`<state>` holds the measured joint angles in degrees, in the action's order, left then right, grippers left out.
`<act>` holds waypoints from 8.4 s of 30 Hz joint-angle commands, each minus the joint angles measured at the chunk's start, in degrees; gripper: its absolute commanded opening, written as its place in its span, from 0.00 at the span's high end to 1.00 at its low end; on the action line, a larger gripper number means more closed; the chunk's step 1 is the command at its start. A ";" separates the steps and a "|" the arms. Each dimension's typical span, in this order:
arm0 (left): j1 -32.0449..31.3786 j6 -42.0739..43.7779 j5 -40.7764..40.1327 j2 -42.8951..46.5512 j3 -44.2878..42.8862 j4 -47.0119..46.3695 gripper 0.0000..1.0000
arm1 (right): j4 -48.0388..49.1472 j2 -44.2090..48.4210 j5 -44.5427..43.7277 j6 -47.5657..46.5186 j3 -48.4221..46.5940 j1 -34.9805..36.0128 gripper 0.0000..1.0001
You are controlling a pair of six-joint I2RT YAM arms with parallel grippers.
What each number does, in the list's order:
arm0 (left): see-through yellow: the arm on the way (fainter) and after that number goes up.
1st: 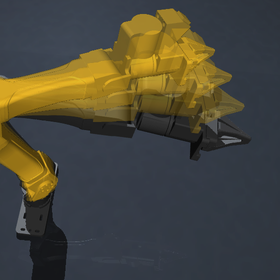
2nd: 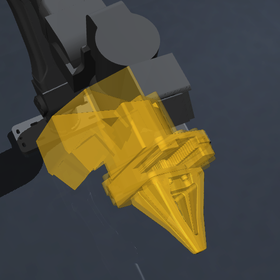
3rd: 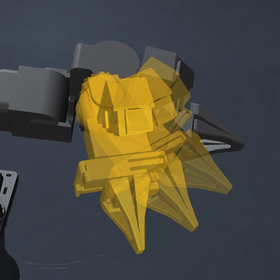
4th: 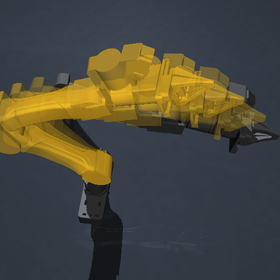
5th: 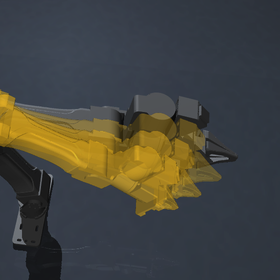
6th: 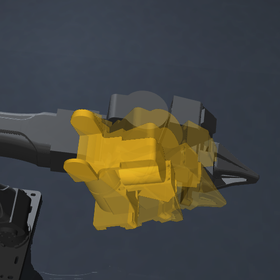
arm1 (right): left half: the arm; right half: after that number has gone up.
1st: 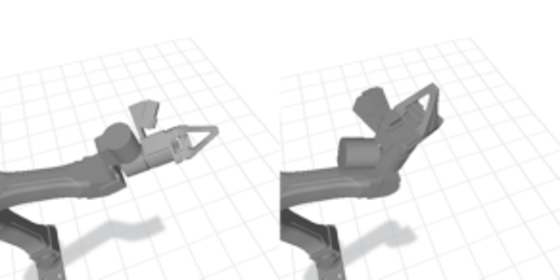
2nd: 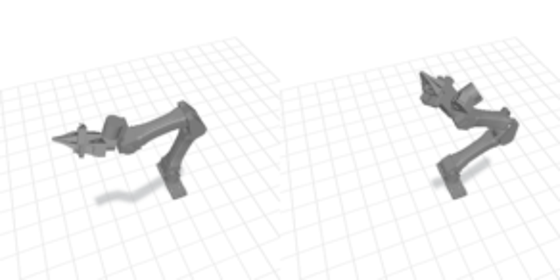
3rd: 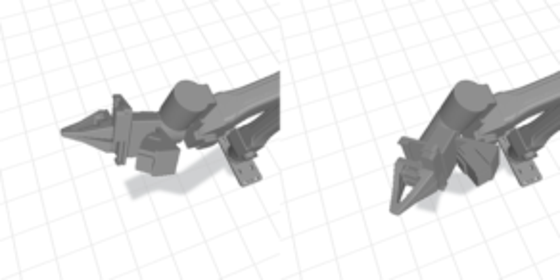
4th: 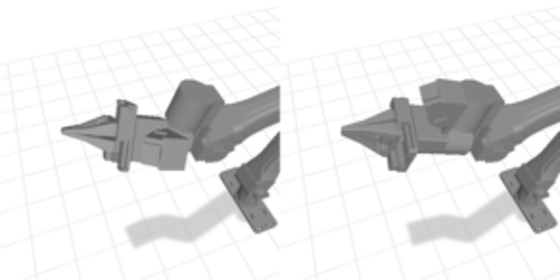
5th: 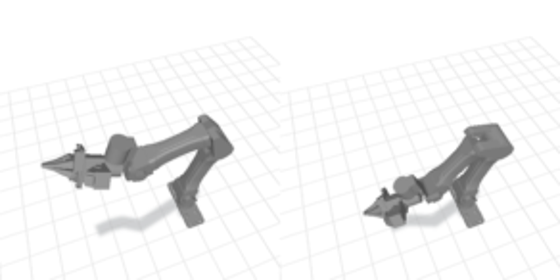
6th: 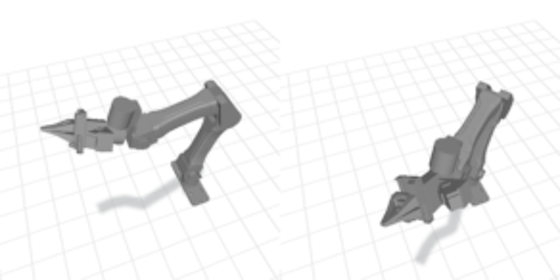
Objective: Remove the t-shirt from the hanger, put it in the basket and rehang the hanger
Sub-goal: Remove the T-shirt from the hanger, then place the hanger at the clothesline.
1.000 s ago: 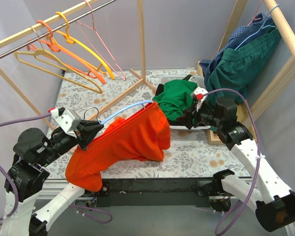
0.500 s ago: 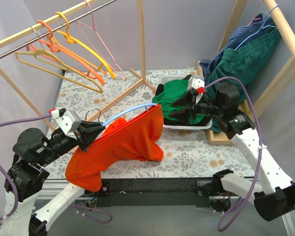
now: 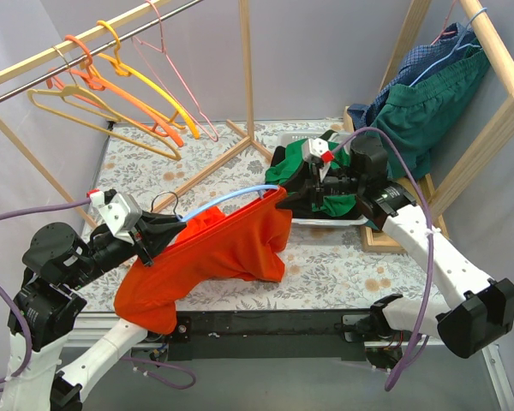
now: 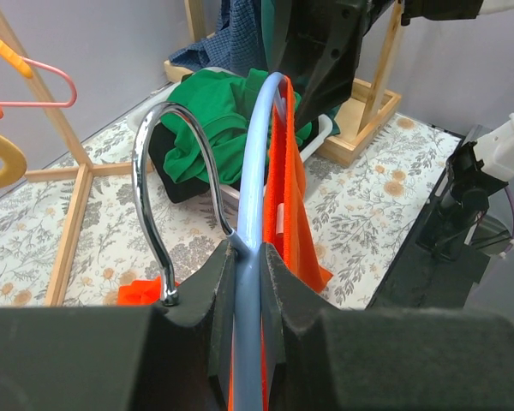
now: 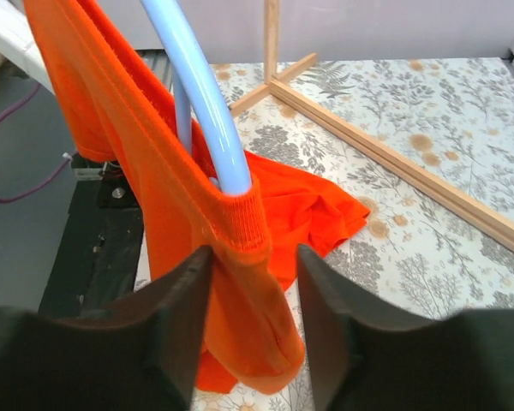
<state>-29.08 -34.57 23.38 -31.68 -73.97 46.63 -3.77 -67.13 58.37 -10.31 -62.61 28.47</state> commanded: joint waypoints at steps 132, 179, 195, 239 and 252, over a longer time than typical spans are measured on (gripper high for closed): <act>0.25 -4.46 11.77 -9.98 15.61 -36.62 1.00 | -29.53 12.73 -44.48 -8.76 -14.72 27.34 0.44; 0.25 6.62 19.87 -7.61 3.93 -4.71 1.00 | -44.22 7.63 -36.31 -18.61 -18.78 27.25 0.64; 0.25 1.52 0.81 -3.92 9.28 -13.58 0.45 | -40.62 14.48 -48.67 -16.85 -16.32 27.34 0.99; 0.25 -17.11 -33.76 -8.66 25.20 -16.65 0.59 | -36.53 16.61 -87.17 -22.73 -24.06 27.25 0.99; 0.16 -18.60 -25.23 -5.85 25.46 -19.30 0.25 | 3.24 0.88 -86.58 -35.74 -20.96 25.33 0.99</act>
<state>-28.99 -52.25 -5.58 -38.85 -47.64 29.58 -19.88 -62.39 -28.36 -41.17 -78.26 55.35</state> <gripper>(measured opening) 0.725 0.205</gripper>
